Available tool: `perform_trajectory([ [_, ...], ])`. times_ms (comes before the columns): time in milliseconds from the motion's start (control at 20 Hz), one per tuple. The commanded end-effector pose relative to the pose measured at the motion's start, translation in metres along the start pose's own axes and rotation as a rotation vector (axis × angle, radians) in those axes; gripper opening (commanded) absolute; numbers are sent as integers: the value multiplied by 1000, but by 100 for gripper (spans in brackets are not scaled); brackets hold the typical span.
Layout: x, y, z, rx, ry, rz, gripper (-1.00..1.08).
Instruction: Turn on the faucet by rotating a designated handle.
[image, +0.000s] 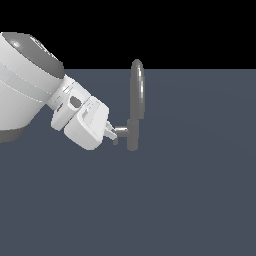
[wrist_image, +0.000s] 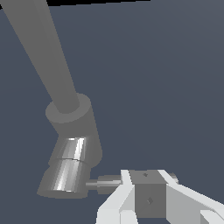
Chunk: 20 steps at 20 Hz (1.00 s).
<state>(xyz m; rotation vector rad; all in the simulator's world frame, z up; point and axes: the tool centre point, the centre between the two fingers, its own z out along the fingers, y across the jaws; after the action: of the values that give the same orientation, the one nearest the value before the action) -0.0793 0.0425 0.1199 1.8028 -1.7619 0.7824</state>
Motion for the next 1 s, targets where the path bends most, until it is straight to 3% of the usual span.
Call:
perform_trajectory([
  [0, -7, 15, 16, -24, 8, -4, -100],
  [50, -7, 15, 16, -24, 8, -4, -100],
  [100, -5, 5, 2, 5, 5, -5, -100],
  [750, -43, 4, 54, -25, 8, -4, -100],
  [800, -34, -9, 27, 28, 6, 9, -100],
  [950, -39, -14, 35, 18, 6, 6, -100],
])
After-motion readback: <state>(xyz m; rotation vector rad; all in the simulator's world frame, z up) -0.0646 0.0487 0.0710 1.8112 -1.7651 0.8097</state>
